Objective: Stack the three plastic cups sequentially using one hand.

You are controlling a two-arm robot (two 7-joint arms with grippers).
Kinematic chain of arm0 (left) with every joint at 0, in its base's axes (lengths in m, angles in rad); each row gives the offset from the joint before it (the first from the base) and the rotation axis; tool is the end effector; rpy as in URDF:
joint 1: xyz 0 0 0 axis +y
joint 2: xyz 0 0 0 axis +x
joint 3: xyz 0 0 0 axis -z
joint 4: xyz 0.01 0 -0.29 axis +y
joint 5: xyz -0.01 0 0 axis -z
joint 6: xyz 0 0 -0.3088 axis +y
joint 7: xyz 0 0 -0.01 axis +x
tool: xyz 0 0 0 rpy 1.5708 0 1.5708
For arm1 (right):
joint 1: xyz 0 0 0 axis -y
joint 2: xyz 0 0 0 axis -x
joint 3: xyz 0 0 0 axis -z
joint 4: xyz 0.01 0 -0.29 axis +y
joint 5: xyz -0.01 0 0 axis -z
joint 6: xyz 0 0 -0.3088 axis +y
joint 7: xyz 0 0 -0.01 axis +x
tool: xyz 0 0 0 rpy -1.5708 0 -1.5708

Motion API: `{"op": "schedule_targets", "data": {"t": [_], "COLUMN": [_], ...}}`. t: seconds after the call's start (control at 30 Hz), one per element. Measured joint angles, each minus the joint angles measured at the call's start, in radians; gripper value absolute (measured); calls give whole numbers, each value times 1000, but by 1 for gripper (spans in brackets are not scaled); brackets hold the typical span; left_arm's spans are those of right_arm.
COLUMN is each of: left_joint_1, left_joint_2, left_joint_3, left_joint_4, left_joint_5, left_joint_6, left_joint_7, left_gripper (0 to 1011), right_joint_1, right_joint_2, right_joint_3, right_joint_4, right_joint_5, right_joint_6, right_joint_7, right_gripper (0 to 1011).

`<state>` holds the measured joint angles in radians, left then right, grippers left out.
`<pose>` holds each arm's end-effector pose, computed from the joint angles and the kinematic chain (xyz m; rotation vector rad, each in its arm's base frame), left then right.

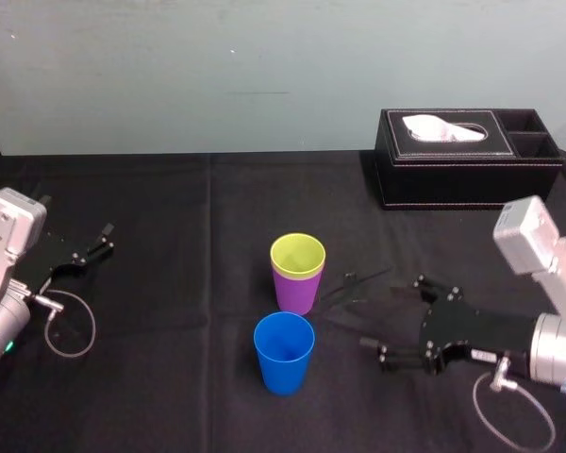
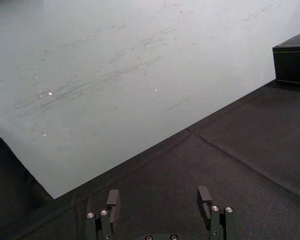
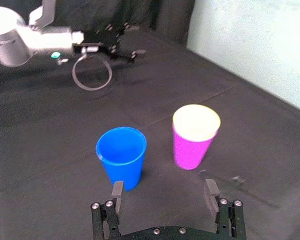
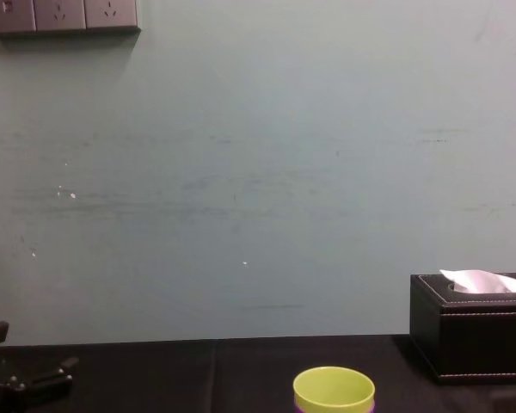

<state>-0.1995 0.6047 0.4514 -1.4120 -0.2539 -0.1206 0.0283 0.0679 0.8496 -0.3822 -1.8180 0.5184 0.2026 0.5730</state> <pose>0.3581 0.0827 -0.3023 0.3044 -0.2851 1.2479 0.3137 -0.0879 -0.2176 -0.3860 -0.0008 -0.5763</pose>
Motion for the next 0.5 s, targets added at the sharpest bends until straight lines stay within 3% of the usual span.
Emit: {"op": "schedule_targets", "data": {"t": [0.5], "left_joint_1": [0], "left_joint_2": [0], "left_joint_3": [0], "left_joint_4": [0], "left_joint_5": [0], "left_joint_6": [0], "left_joint_7": [0], "left_gripper": [1010], "right_joint_1": [-3], "right_joint_2": [-36], "right_joint_3": [-85], "right_joint_4": [30], "right_joint_5": [-68], "right_joint_6": [-4], "right_joint_7": [12], "right_gripper": [1004]}}
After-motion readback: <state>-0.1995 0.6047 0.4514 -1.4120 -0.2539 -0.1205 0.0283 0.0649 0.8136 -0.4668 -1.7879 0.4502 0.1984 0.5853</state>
